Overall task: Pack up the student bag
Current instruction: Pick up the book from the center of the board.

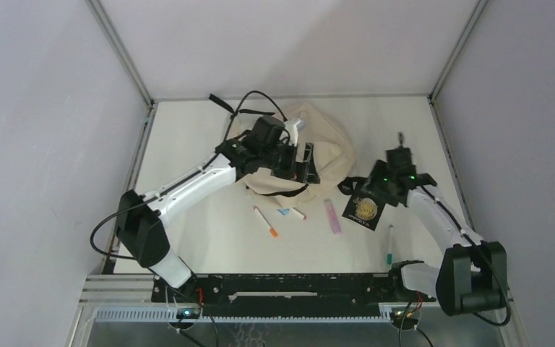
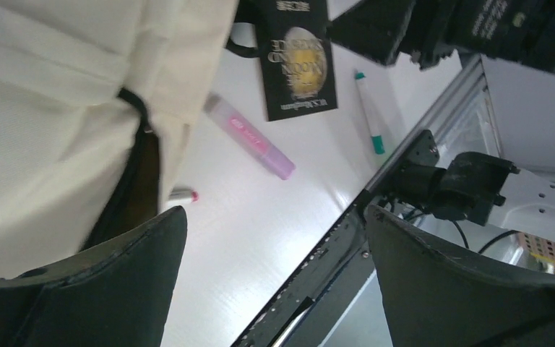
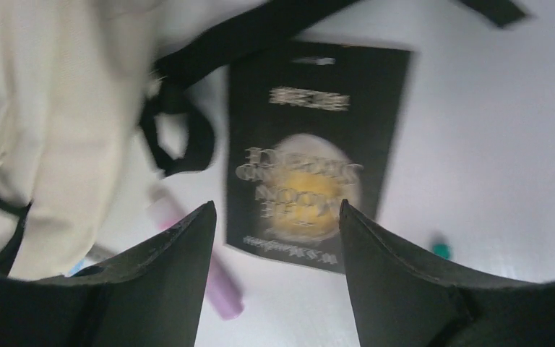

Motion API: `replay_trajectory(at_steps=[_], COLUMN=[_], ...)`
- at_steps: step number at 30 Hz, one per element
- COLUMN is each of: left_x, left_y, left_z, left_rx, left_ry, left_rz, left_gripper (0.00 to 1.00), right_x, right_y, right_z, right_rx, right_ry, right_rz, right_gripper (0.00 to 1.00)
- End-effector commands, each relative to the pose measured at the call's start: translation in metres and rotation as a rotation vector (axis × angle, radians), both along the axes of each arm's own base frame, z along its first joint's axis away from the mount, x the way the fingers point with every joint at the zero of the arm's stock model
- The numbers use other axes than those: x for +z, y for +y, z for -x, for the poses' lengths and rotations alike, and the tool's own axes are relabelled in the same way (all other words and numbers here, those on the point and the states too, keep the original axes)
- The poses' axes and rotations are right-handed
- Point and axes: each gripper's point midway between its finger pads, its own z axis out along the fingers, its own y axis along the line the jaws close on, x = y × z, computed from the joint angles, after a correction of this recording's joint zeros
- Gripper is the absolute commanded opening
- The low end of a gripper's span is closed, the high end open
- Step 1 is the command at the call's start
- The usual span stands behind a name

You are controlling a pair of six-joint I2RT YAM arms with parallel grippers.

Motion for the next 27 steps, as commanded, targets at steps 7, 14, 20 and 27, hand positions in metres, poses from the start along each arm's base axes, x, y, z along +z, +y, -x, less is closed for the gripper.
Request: replay_trajectory(at_steps=[7, 14, 20, 27], left_x=[-0.037, -0.087, -0.129, -0.146], left_y=[-0.116, -0.149, -0.158, -0.168], left_z=[0.023, -0.007, -0.008, 0.003], left_rx=[-0.191, -0.141, -0.172, -0.208], left_ry=[0.146, 0.138, 0.182, 0.268], left_rz=[0.092, -0.007, -0.082, -0.055], left_gripper=[0.96, 0.95, 0.95, 0.95], right_x=[-0.040, -0.056, -0.063, -0.065], right_y=[-0.052, -0.049, -0.049, -0.043], right_z=[0.022, 0.022, 0.020, 0.017], right_rx=[-0.203, -0.199, -0.202, -0.207], right_ry=[0.018, 0.030, 0.041, 0.043], right_rz=[-0.236, -0.306, -0.321, -0.384], right_gripper=[0.71, 0.66, 0.65, 0.65])
